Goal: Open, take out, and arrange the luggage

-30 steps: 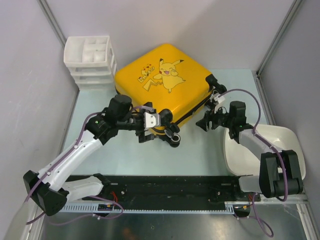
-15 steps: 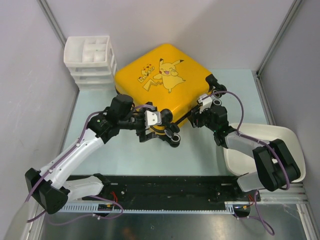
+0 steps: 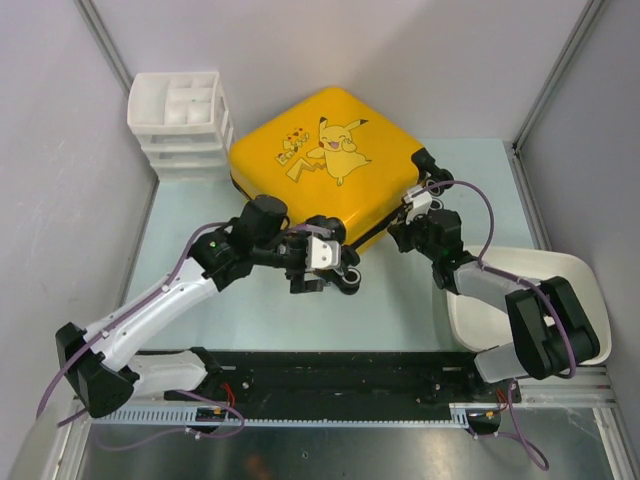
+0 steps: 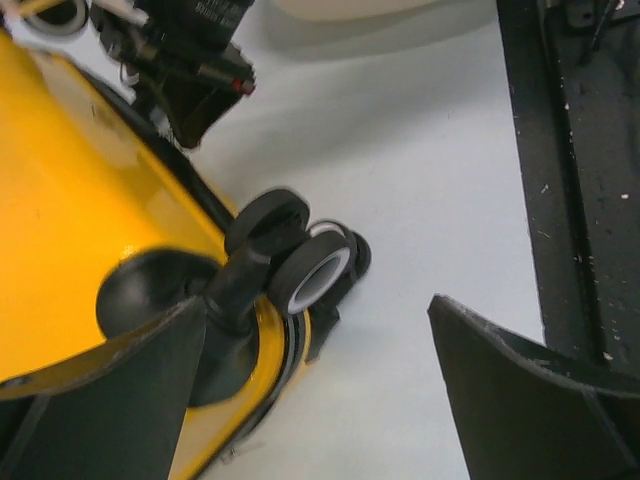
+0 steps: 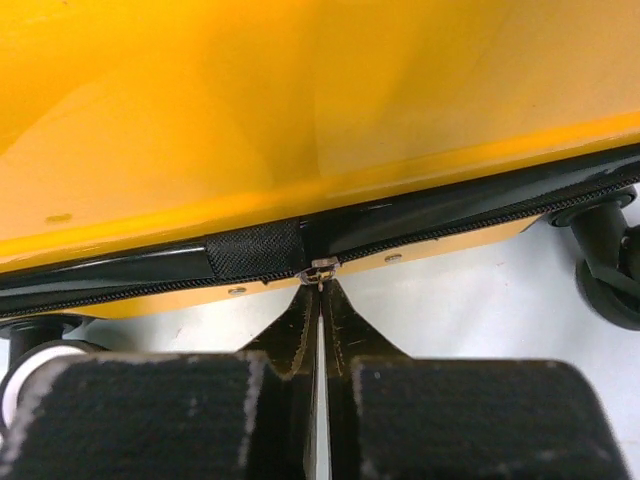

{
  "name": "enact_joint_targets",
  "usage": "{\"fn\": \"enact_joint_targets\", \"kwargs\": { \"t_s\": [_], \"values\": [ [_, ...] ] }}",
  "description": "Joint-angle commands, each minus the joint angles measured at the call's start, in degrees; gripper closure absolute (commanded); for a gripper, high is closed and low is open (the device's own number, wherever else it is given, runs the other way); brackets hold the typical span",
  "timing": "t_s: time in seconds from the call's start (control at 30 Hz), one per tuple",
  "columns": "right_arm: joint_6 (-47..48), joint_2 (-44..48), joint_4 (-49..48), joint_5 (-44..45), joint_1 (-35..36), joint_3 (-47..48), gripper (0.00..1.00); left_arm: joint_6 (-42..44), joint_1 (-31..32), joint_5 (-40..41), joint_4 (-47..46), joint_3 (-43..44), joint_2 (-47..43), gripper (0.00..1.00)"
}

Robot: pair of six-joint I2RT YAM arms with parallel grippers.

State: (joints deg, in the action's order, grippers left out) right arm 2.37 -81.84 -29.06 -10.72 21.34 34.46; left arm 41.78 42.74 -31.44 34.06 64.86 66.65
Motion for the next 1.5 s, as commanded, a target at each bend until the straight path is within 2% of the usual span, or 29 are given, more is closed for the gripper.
{"fn": "enact_joint_targets", "kwargs": {
  "t_s": [0.0,0.23,0.53,0.67,0.73,0.93,1.03,1.07,1.1,1.3,1.47],
  "values": [
    [0.7,2.9,-0.1,-8.1,-5.2,0.0,1.0,10.3,4.2,2.9,0.4,3.1,1.7,0.02],
    [1.8,1.8,-0.6,-13.2,-7.1,0.5,1.0,17.9,9.0,9.6,0.6,6.9,9.0,0.03],
    [2.5,1.1,-1.4,-9.5,-7.4,1.0,1.0,27.1,11.8,19.8,0.7,8.9,16.8,0.09],
    [4.6,1.4,-1.0,-8.4,-8.0,1.0,1.0,29.5,11.8,21.6,1.5,8.5,17.8,0.21],
    [5.1,1.3,-0.9,-7.9,-8.9,1.0,1.0,29.4,11.8,21.5,2.1,8.0,17.2,0.24],
    [7.3,0.7,-2.6,-6.6,-11.6,1.0,1.0,29.3,11.8,22.8,3.4,4.5,15.3,0.49],
    [8.8,1.1,-3.1,-6.8,-13.1,1.0,1.0,29.3,11.8,23.9,4.3,2.4,13.7,0.57],
    [9.7,1.2,-3.1,-7.0,-13.4,1.0,1.0,29.5,11.7,24.4,4.8,1.3,13.2,0.62],
    [10.5,1.3,-3.2,-7.6,-14.2,1.0,1.0,29.5,11.7,24.6,4.9,0.8,12.3,0.7],
    [15.0,0.9,-7.3,-6.3,-16.8,1.1,1.0,28.7,11.3,25.1,7.5,-2.6,9.6,0.97],
    [19.1,-0.8,-9.9,-8.3,-19.4,1.5,1.0,27.2,10.2,24.8,8.6,-4.2,7.6,1.0]
  ]
}}
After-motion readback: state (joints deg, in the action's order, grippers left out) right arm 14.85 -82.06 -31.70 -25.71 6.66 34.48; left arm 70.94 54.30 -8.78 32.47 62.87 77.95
